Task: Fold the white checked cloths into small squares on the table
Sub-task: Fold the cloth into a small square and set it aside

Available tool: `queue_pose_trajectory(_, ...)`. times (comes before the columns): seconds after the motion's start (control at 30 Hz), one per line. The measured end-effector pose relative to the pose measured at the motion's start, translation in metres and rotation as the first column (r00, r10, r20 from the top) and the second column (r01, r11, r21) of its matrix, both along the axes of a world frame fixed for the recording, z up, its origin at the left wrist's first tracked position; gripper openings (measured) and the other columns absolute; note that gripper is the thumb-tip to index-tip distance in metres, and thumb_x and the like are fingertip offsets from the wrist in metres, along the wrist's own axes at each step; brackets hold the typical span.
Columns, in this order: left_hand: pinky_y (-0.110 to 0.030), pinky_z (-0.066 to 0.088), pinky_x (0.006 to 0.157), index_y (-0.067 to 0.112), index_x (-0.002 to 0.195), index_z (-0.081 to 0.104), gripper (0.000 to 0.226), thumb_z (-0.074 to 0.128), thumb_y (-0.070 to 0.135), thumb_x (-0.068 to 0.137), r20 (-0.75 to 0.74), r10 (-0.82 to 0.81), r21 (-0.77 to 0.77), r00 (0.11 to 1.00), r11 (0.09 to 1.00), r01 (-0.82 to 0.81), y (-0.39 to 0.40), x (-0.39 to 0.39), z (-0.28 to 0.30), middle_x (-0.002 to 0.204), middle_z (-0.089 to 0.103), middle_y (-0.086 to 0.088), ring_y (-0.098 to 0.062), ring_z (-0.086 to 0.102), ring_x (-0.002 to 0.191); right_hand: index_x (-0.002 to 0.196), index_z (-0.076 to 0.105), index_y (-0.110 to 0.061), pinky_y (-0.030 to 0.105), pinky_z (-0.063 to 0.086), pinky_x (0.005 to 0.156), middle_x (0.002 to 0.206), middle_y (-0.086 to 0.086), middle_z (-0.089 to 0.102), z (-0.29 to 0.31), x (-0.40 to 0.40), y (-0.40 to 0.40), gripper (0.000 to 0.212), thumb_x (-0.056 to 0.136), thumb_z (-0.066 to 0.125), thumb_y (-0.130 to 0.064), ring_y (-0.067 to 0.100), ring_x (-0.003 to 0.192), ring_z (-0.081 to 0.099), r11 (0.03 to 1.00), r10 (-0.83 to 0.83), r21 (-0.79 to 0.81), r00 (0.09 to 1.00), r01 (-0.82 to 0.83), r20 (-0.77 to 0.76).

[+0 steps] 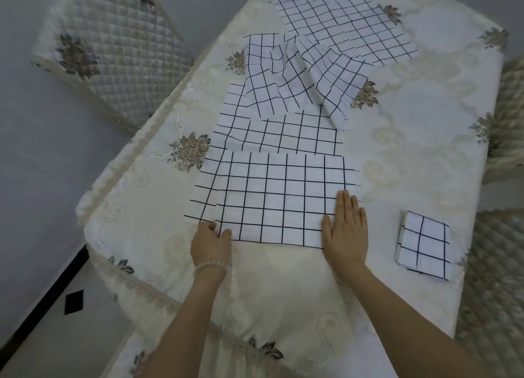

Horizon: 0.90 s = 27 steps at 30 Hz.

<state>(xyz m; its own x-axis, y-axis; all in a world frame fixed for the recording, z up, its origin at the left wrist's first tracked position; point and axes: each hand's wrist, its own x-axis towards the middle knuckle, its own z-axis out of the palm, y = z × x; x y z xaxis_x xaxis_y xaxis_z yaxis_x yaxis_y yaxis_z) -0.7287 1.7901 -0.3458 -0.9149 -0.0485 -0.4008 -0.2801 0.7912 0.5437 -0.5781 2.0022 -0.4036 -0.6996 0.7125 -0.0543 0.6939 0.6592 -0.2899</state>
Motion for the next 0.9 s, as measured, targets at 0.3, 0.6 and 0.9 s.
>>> queue_pose_trajectory(0.3,-0.030,0.049,0.066,0.008,0.078,0.057,0.015,0.068,0.019,0.080,0.106,0.163,0.257,0.981,0.948,-0.186,-0.007,-0.002,0.008,0.077,0.062,-0.008,-0.027,0.060,0.075,0.153,0.005,-0.011,0.034,-0.002,0.121,0.161,0.004,0.007,-0.001,0.001,0.003,0.065,0.097,0.011,-0.042,0.016,0.148,0.001,1.000,0.017,-0.003,1.000,-0.017,0.013)
queue_pose_trajectory(0.6,-0.032,0.046,0.080,0.004,0.113,0.054,0.042,0.074,0.013,0.077,0.149,0.219,0.279,0.964,0.926,-0.253,-0.036,0.027,0.022,0.101,0.057,-0.008,-0.028,0.060,0.093,0.153,0.010,-0.009,0.035,-0.004,0.119,0.160,0.006,0.011,0.004,0.043,-0.026,0.065,0.097,0.011,-0.043,0.018,0.148,0.006,0.999,0.044,-0.011,0.998,-0.044,0.037)
queue_pose_trajectory(0.9,-0.029,0.044,0.076,0.008,0.104,0.061,0.027,0.072,0.011,0.079,0.038,0.261,0.269,0.965,0.927,-0.261,-0.057,0.077,0.034,0.093,0.063,-0.008,-0.019,0.057,0.081,0.153,0.013,-0.009,0.038,0.002,0.120,0.160,0.007,0.014,0.005,0.087,-0.058,0.063,0.099,0.017,-0.041,0.018,0.148,0.008,0.999,0.011,-0.043,0.999,-0.010,0.031)
